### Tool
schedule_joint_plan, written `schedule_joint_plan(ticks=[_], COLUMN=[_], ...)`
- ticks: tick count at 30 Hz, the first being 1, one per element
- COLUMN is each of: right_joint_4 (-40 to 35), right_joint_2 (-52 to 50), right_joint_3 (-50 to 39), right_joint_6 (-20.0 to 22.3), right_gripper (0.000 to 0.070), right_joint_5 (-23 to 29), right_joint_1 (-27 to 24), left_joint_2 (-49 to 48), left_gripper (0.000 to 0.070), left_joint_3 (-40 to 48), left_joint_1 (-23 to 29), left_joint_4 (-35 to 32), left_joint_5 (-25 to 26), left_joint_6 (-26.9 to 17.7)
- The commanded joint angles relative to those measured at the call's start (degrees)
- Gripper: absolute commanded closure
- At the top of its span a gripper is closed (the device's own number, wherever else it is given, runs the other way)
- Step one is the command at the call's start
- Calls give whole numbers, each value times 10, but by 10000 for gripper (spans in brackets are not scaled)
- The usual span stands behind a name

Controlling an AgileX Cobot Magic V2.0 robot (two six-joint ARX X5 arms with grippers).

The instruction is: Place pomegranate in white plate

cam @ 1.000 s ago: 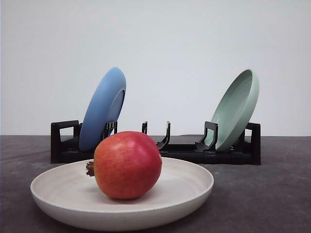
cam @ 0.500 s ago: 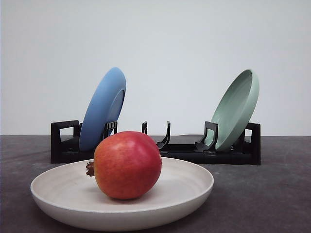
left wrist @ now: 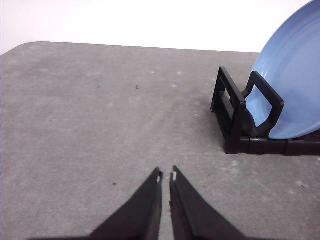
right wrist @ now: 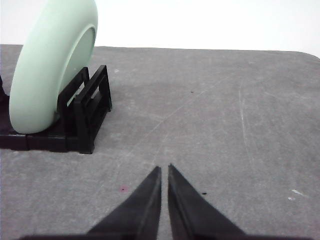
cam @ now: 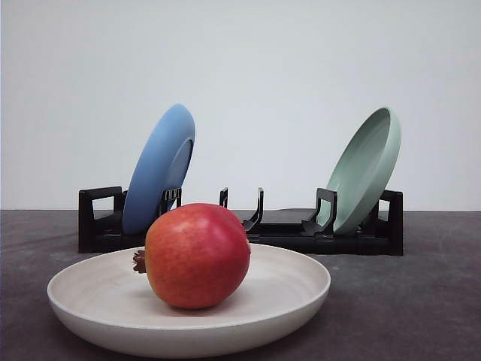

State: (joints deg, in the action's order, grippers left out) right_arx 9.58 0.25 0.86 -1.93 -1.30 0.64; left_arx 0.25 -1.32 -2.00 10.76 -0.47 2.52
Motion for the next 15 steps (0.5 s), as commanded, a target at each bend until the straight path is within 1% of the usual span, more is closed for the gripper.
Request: schedule_joint_plan(ticks=[1,15], right_joint_4=[-5,-5], right_joint_2=[0,0], right_joint_3=[-2,-2], right_joint_6=[-6,-6], right_gripper=[683,683], right_joint_5=[0,0], right_joint_1=[-1,-1], left_joint_2=[0,0], left_gripper=[694,694], left_joint_3=[6,6], left_joint_1=[1,1], left_joint_4=[0,0], left_joint_5=[1,1], left_joint_6=[-5,-5])
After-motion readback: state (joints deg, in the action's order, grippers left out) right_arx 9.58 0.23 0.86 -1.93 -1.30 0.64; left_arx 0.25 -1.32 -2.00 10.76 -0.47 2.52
